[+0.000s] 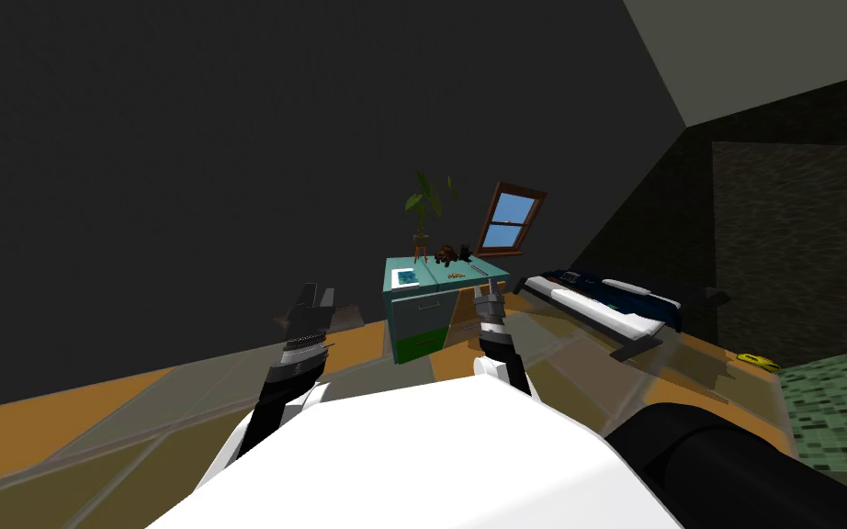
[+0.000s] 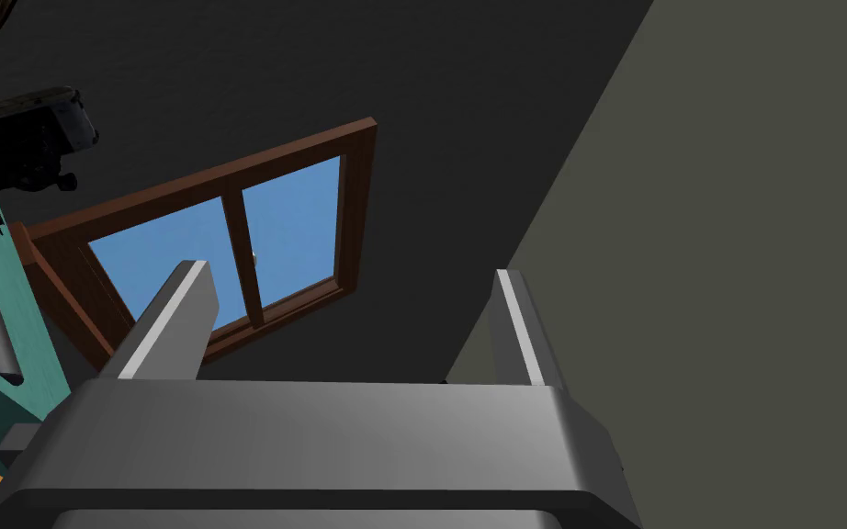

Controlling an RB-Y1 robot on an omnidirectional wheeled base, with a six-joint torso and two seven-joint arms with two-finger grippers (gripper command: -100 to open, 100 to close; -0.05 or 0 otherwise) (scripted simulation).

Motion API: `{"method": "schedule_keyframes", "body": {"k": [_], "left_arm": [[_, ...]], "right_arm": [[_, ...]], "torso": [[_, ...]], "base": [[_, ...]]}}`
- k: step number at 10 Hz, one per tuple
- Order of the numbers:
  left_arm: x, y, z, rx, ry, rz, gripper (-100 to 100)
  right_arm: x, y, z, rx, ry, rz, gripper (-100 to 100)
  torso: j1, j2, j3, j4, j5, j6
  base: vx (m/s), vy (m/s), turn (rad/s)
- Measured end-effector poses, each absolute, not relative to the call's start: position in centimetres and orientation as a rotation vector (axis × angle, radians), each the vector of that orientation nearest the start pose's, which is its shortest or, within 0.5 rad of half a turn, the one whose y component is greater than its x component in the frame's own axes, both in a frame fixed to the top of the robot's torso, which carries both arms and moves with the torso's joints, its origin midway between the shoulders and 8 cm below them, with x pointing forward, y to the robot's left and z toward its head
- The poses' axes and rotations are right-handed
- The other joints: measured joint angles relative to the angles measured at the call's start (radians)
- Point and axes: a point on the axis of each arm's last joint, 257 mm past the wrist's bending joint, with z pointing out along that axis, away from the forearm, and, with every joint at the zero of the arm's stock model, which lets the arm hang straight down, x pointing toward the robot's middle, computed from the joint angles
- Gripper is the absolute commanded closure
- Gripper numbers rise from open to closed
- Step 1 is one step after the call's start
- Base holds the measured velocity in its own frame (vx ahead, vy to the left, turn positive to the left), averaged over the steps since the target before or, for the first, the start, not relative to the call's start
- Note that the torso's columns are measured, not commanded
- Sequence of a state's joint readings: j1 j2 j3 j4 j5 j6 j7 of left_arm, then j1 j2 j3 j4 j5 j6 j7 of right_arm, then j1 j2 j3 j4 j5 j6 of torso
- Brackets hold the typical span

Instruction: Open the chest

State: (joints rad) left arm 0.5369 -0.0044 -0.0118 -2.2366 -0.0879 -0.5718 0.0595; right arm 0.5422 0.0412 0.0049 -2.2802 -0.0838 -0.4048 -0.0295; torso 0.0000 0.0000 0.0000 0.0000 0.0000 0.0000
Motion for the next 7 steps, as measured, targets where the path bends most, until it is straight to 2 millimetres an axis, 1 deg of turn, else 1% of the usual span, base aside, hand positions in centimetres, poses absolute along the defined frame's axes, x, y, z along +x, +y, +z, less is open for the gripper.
{"method": "schedule_keyframes", "body": {"k": [1,2,7], "left_arm": [[33.96,26.78,0.6,-0.632,0.654,-1.305,0],[33.95,26.78,0.6,-0.632,0.654,-1.305,0],[33.95,26.78,0.61,-0.632,0.653,-1.305,0]], "right_arm": [[35.3,-29.84,-0.84,0.859,0.602,1.339,0],[35.29,-29.84,-0.84,0.859,0.602,1.339,0],[35.29,-29.84,-0.83,0.859,0.602,1.339,0]], "torso": [[0.0,0.04,-0.082,0.041,0.0,0.0],[0.0,0.104,-0.209,0.105,0.0,0.0],[0.0,0.47,-0.939,0.47,0.0,0.0]], "base": [[0.0,0.0,0.0],[0.0,0.0,0.0],[0.0,0.0,0.0]]}}
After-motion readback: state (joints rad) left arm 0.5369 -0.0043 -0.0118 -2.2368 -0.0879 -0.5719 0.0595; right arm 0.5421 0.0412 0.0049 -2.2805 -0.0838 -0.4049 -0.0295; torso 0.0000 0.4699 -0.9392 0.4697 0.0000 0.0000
